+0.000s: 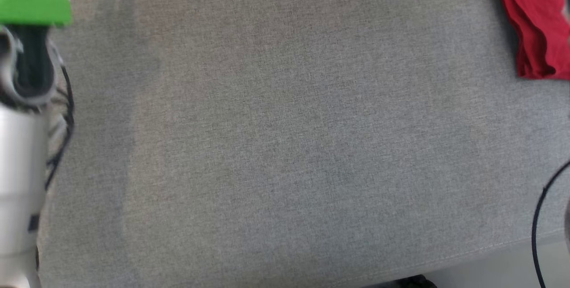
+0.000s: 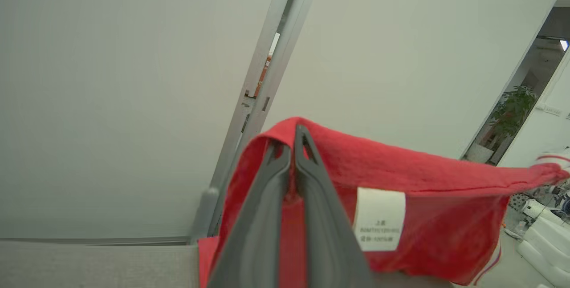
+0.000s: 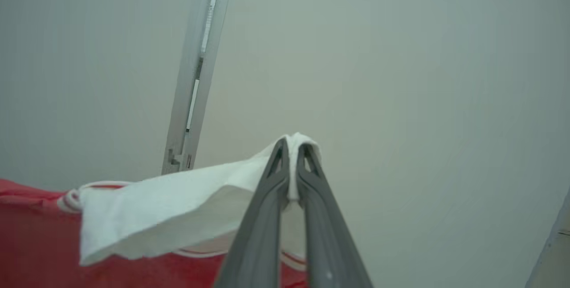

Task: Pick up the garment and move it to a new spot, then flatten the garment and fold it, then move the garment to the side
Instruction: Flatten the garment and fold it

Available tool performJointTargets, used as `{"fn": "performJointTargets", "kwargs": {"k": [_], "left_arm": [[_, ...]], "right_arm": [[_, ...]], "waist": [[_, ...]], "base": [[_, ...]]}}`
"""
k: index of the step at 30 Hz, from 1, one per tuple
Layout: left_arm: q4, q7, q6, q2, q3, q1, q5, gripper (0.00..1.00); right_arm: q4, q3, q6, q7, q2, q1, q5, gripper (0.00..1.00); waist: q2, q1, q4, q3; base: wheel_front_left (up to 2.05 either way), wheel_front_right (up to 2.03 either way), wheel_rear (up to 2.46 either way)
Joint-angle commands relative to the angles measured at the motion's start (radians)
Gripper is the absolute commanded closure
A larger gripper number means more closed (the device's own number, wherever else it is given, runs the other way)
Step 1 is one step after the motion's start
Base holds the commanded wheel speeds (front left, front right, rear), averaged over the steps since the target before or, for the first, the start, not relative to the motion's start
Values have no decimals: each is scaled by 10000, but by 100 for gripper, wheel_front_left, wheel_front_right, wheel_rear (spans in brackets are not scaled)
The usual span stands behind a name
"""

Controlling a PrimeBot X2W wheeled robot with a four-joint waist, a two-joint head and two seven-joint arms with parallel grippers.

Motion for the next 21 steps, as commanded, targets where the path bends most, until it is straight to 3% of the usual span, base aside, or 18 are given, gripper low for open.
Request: {"fn": "performJointTargets", "kwargs": {"k": [1,6,12,15,21], "left_arm": [[-186,-36,-48,68,-22,538,-71,100],[-945,-34,-45,-60,14,2767,-381,100],[-970,-25,-48,-14,-284,5223,-1013,100],[-803,-25,-25,32,-463,6181,-1509,100],[-581,-5,-26,77,-975,7689,-1978,100]], "right_arm": [[-78,109,-22,-23,-287,400,199,100],[-689,425,-20,622,-1267,2330,1186,100],[-1619,157,-23,3548,-2062,5055,2081,100],[-2121,-121,-23,5271,-2039,6532,2434,100],[-3171,-617,-23,7575,-1573,8939,2950,100]], "waist": [[0,-1,88,-339],[0,-1,296,-1101],[0,-1,398,-2138],[0,-1,421,-2647],[0,-1,493,-3356]], "base": [[0,0,0],[0,0,0],[0,0,0],[0,0,0],[0,0,0]]}}
